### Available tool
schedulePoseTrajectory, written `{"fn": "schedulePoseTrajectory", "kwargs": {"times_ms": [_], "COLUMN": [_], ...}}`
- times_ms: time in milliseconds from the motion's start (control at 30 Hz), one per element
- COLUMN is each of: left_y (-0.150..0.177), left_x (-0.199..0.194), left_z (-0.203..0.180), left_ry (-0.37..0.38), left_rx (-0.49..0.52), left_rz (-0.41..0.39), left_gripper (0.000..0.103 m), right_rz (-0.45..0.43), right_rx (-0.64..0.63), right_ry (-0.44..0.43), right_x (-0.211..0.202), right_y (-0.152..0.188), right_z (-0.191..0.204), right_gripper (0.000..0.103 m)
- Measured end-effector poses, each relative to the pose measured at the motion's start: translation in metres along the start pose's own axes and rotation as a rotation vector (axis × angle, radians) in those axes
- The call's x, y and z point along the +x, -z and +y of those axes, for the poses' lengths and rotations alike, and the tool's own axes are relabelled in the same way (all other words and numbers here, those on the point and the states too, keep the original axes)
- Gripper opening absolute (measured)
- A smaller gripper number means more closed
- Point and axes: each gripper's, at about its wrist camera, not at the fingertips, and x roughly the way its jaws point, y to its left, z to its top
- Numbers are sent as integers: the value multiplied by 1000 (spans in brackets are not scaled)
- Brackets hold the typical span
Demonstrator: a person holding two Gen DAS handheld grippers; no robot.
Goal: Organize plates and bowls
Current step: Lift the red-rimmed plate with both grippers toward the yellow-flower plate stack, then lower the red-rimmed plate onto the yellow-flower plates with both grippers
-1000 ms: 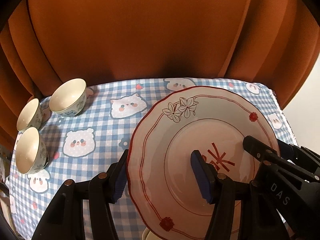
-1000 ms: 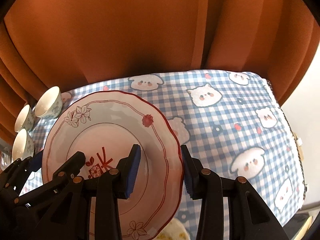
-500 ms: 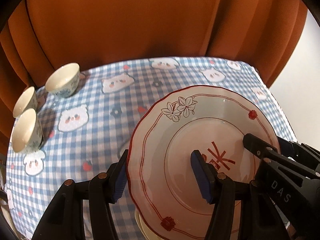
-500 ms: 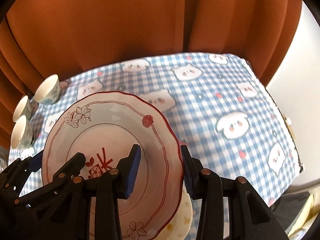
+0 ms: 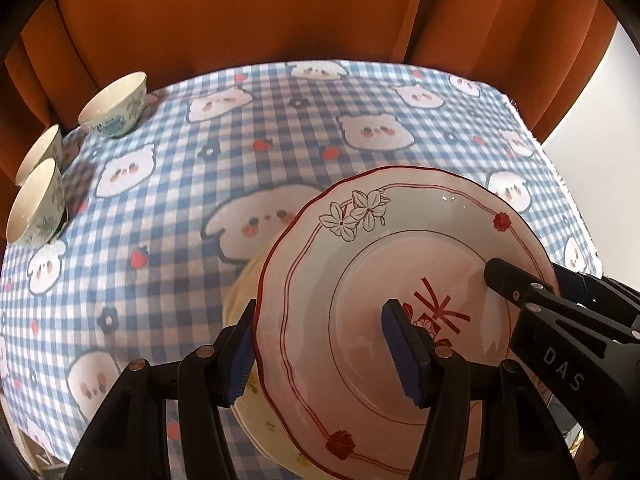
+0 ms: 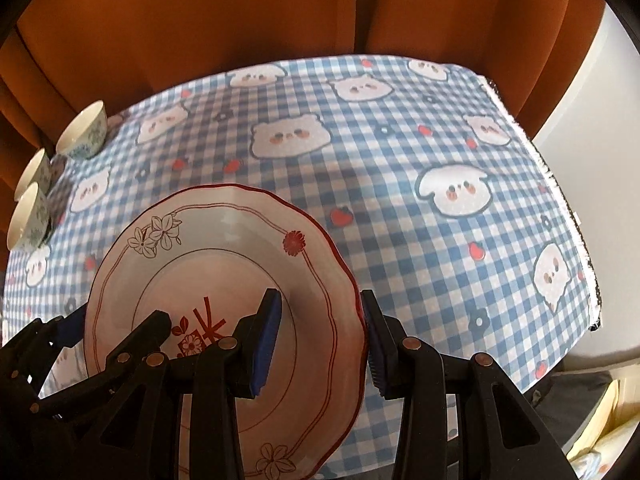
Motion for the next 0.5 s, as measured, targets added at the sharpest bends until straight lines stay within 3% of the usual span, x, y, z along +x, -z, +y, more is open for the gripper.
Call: {"fn": "schedulePoseTrajectory", "kwargs": {"times_ms": [500], "left_y": [15], "left_x": [21], "left_z": [-14], "left_ry": [-74], "left_rx": [-70], "left_rz": [40], "left_gripper": [62], "right_rz": [62], "right_rx": [-60], "right_ry": [-66], "right_x": [32], "right_y": [8], "right_z": [-17], "right_gripper": [43]}}
